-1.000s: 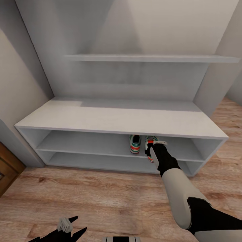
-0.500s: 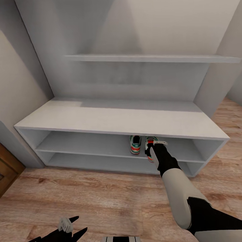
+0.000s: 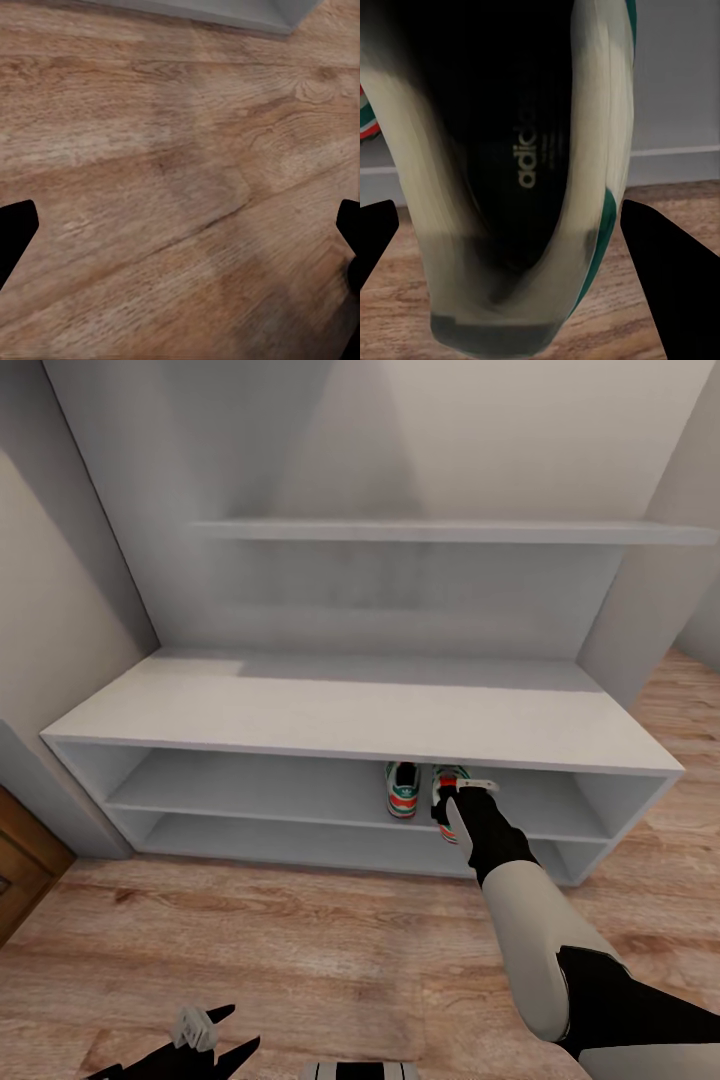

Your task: Pick up the two gym shoes and the two sandals from the corridor floor and place them onto the hallstand (shoe rack) in the corridor, making sure they are on the rack and not on the floor. Arrange them so the two gym shoes are next to each other and the two sandals are next to each other.

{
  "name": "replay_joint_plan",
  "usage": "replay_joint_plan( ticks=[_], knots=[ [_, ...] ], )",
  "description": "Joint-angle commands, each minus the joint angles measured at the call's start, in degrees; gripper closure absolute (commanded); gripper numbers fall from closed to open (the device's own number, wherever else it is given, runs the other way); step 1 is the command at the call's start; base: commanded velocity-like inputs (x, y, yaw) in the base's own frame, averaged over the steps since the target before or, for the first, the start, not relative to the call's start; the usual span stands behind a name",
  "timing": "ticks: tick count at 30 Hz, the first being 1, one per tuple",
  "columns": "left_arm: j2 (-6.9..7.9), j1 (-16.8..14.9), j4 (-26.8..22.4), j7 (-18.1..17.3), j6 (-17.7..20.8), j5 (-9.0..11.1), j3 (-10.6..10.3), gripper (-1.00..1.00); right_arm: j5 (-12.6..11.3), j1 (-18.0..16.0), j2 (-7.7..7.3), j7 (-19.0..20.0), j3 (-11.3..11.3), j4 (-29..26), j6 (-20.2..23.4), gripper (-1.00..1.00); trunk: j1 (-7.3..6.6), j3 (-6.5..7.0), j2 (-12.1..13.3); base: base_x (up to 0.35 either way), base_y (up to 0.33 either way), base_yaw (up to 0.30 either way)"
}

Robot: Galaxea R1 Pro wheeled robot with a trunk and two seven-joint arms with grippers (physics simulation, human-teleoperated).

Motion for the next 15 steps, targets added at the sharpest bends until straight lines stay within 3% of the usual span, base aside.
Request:
replay_joint_plan(
  ticks=[1,15],
  knots=[
    [0.00,-0.1,0.0,-0.2,0.0,0.1,0.1,-1.00,0.6,0.0,0.08,0.2,-0.3,-0.1,0.3,1.00,-0.01,-0.13,0.0,0.000,0.000,0.000],
    [0.00,0.0,0.0,-0.2,0.5,0.2,0.2,-1.00,0.6,0.0,0.08,0.2,-0.3,-0.1,0.3,1.00,-0.01,-0.53,0.0,0.000,0.000,0.000]
  ],
)
